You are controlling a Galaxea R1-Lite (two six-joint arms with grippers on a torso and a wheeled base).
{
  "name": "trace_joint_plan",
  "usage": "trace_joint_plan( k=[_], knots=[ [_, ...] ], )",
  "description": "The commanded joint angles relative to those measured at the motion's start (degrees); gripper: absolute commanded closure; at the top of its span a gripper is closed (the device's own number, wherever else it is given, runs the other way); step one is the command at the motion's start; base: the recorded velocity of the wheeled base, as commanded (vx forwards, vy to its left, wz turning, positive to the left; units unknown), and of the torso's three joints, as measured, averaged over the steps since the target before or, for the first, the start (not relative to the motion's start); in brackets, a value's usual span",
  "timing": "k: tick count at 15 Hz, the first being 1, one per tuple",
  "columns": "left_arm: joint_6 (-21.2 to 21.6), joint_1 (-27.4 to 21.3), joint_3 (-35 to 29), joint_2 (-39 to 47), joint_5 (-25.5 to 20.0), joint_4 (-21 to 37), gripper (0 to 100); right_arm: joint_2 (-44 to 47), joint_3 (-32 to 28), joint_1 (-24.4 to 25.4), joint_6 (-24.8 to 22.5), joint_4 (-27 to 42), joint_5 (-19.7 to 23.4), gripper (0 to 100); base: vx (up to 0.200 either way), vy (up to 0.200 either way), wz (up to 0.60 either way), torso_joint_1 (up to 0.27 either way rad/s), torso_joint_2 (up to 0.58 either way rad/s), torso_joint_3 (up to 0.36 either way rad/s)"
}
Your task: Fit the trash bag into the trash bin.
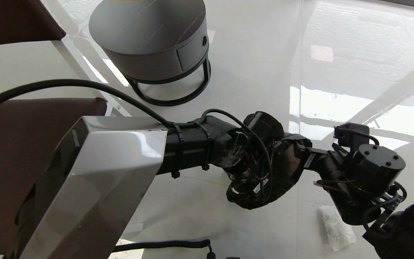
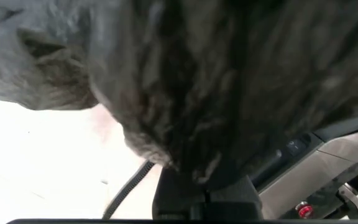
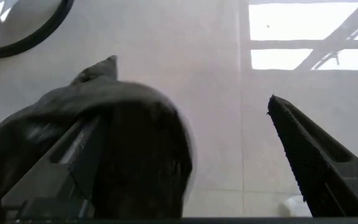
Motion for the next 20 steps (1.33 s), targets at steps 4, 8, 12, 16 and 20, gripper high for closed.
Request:
trace_joint_plan(
  k=[4, 8, 12, 16, 20],
  knots=[
    [-0.01, 2.11, 0.01, 0.92, -0.23, -0.77, 100, -2.9, 6.29, 11.73, 0.36, -0.35, -0.73, 0, 0.0, 0.0, 0.0, 0.0, 0.0, 0.0],
    [-0.53, 3.43, 0.01, -0.58, -1.64, -2.52, 100, -3.43, 4.88, 11.02, 0.27, -0.26, -2.14, 0, 0.0, 0.0, 0.0, 0.0, 0.0, 0.0],
    [-0.62, 3.16, 0.01, -2.34, -1.72, -1.56, 100, -3.61, 0.14, -1.81, 0.45, 2.02, 0.76, 0, 0.0, 0.0, 0.0, 0.0, 0.0, 0.0],
    [-0.71, 2.64, 0.01, -2.25, -1.72, 0.03, 100, -1.67, -4.43, -6.73, 5.11, 9.5, 6.21, 0, 0.0, 0.0, 0.0, 0.0, 0.0, 0.0],
    [-0.71, 2.64, 0.01, -1.55, -1.72, 0.03, 100, 3.69, -10.76, -9.19, 8.71, 14.94, 11.31, 100, 0.0, 0.0, 0.0, 0.0, 0.0, 0.0]
  ],
)
